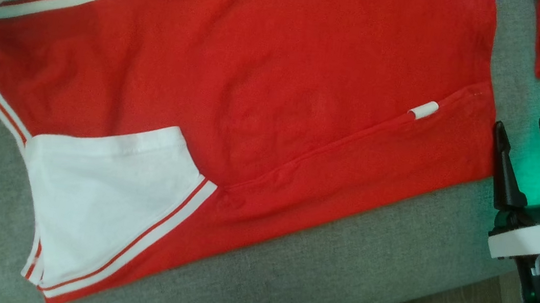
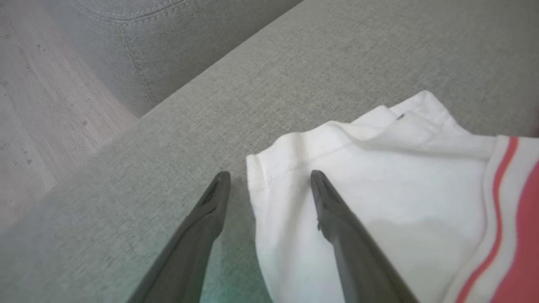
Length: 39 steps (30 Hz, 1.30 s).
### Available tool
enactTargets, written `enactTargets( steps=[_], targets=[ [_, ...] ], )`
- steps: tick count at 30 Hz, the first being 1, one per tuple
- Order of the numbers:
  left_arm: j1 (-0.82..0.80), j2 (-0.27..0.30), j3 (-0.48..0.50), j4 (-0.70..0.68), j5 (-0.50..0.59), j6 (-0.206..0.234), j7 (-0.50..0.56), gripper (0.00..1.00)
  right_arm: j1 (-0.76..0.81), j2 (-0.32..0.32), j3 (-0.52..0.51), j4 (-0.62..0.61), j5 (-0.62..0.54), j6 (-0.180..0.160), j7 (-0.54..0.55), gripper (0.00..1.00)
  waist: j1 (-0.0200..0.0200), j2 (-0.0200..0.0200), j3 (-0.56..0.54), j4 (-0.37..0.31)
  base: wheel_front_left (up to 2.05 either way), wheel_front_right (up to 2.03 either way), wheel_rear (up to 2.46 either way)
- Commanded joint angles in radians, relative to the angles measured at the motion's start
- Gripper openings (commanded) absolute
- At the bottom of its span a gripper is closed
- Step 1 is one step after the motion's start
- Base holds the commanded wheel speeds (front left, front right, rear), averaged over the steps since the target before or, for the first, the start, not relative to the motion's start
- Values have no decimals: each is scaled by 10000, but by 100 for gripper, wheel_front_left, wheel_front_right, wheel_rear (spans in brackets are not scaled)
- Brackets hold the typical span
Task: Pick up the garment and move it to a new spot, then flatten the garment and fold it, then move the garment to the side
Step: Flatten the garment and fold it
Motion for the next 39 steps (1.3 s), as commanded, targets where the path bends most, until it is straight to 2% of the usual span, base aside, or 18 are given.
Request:
enactTargets(
  steps=[1,11,21,27,28,29,30,31,32,39],
  targets=[
    [-467,573,331,-148,-74,18,93,100,61,-147,40,-188,-10,-7,-132,100,1,0,-19,4,0,0,0],
    [-1114,700,294,76,-149,18,-859,100,-50,-130,91,-92,-55,-7,-157,100,1,0,-16,24,0,0,0],
    [-1156,765,-387,618,-313,18,-636,100,-143,-68,210,-41,-50,-7,-256,100,1,0,59,-101,0,0,0],
    [-1119,795,-808,478,-634,18,-485,100,-138,-117,111,33,-39,-7,-306,100,1,0,75,-53,0,0,0],
    [-1110,800,-880,401,-710,18,-476,91,-148,-125,91,42,-46,-7,-310,100,1,0,72,-38,0,0,0],
    [-1101,810,-962,306,-787,18,-477,70,-162,-135,77,51,-54,-7,-312,100,1,0,70,-22,0,0,0],
    [-1093,827,-1055,206,-860,18,-477,44,-179,-142,66,59,-61,-7,-310,100,1,0,68,-6,0,0,0],
    [-1105,852,-1153,102,-908,18,-485,26,-199,-149,60,57,-73,-7,-302,100,1,0,68,13,0,0,0],
    [-1139,884,-1251,-10,-911,18,-552,0,-222,-155,61,51,-84,-7,-285,100,1,0,74,30,0,0,0],
    [-1741,1056,-1810,-224,-312,18,-1954,0,-667,-364,200,-142,-28,-7,-91,100,1,0,100,166,0,0,0]
  ],
)
